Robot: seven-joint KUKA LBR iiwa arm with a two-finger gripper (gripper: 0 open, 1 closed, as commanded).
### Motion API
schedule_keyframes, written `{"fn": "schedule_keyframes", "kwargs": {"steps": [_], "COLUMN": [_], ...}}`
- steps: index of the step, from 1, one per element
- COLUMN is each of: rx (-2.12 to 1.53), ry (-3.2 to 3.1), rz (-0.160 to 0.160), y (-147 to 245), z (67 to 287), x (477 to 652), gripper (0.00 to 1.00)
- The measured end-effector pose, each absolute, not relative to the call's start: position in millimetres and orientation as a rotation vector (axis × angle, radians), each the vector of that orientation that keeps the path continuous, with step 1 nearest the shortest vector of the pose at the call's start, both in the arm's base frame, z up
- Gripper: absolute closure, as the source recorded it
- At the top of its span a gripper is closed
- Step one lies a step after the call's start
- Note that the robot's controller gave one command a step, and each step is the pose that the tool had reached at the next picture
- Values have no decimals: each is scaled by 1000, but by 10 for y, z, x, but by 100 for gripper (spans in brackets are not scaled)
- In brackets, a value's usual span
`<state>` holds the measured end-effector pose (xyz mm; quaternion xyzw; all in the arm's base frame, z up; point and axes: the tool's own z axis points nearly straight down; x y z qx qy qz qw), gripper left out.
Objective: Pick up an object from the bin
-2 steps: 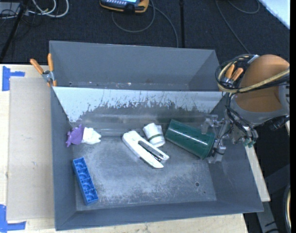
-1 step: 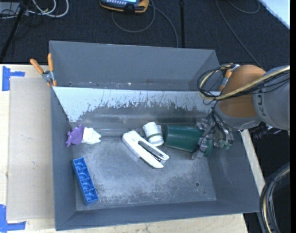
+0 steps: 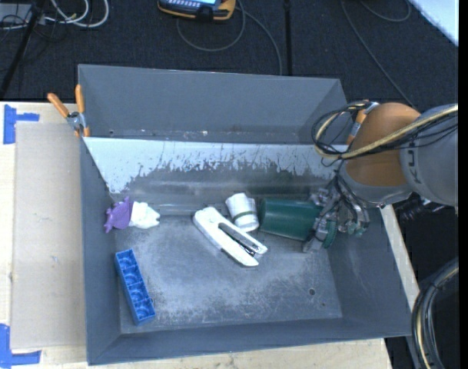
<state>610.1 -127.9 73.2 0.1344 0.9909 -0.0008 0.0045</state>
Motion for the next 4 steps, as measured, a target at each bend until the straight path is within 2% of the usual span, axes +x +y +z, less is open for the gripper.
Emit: {"fn": "schedule_keyframes", "kwargs": {"steps": [4], "rx": [415], "ry": [3105], "rz": [-3], "y": [-1280], "z": [731], "x": [6101], "gripper": [100]}}
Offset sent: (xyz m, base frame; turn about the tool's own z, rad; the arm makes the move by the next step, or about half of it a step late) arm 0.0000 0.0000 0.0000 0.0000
